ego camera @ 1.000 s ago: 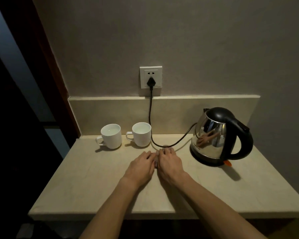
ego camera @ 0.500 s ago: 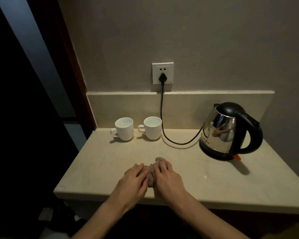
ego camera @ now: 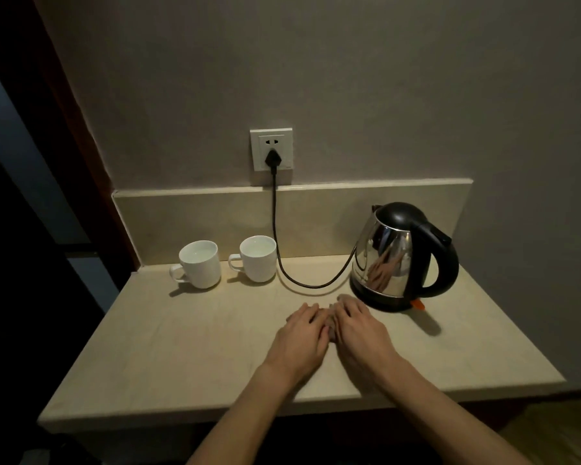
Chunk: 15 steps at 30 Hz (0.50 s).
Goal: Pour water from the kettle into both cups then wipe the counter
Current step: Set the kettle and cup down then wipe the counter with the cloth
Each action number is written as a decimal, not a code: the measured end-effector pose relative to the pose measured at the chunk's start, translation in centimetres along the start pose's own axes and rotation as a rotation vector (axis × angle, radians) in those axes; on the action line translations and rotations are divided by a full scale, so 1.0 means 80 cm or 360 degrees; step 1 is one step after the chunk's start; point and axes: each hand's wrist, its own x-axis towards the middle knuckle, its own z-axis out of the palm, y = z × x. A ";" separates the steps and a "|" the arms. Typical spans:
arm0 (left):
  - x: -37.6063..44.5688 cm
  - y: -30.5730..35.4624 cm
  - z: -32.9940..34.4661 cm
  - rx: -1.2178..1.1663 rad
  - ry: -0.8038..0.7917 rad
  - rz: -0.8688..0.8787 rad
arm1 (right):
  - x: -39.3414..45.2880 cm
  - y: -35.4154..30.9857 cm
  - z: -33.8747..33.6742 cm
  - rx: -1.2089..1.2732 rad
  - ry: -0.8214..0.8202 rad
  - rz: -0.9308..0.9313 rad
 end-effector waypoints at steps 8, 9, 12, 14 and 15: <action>-0.005 -0.121 -0.045 0.0043 0.0086 -0.0290 | 0.089 -0.107 0.012 0.0049 -0.0105 -0.0144; -0.014 -0.137 -0.053 0.0057 0.0093 -0.0339 | 0.096 -0.126 0.013 0.0049 -0.0124 -0.0179; -0.053 -0.180 -0.077 0.0088 0.0121 -0.0468 | 0.105 -0.186 0.014 0.0023 -0.0158 -0.0292; -0.087 -0.194 -0.084 0.0095 0.0148 -0.0497 | 0.095 -0.214 0.017 -0.0025 -0.0175 -0.0371; -0.104 -0.195 -0.083 0.0090 0.0163 -0.0502 | 0.086 -0.219 0.018 -0.0033 -0.0170 -0.0400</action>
